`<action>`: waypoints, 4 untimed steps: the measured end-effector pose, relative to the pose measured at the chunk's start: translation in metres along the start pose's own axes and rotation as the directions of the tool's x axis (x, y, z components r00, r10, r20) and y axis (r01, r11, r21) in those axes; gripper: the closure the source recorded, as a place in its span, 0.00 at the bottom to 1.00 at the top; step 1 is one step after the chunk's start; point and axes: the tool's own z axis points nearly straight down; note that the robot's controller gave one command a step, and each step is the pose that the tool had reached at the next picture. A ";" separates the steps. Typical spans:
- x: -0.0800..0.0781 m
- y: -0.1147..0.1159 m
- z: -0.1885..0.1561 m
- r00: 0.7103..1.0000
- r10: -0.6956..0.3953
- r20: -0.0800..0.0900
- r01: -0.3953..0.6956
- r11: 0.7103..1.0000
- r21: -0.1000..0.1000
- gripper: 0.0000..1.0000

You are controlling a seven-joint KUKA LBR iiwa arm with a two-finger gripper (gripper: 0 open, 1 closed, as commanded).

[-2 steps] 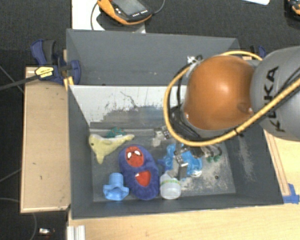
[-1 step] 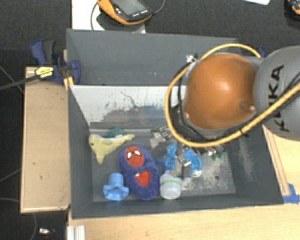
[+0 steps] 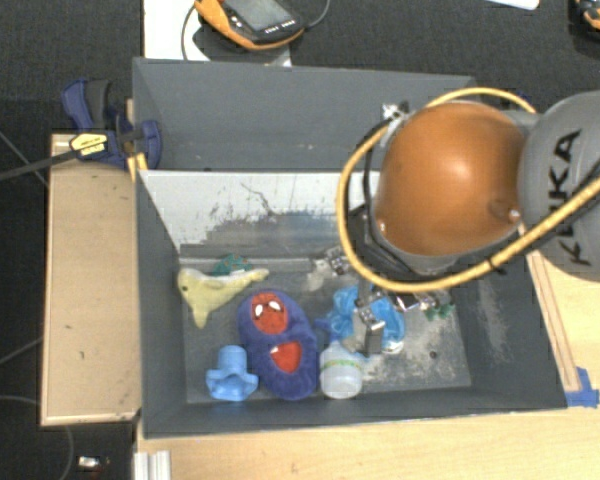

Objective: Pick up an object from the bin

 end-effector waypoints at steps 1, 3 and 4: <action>-0.003 0.003 -0.004 0.994 0.112 0.001 -0.112 0.994 0.000 0.00; -0.009 0.020 -0.014 0.978 -0.209 0.009 0.209 0.978 0.002 0.00; -0.008 0.020 -0.023 0.916 -0.401 0.012 0.401 0.916 0.006 0.00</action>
Offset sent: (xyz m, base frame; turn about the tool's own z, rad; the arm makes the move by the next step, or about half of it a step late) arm 0.0113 -0.0183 0.0174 0.1156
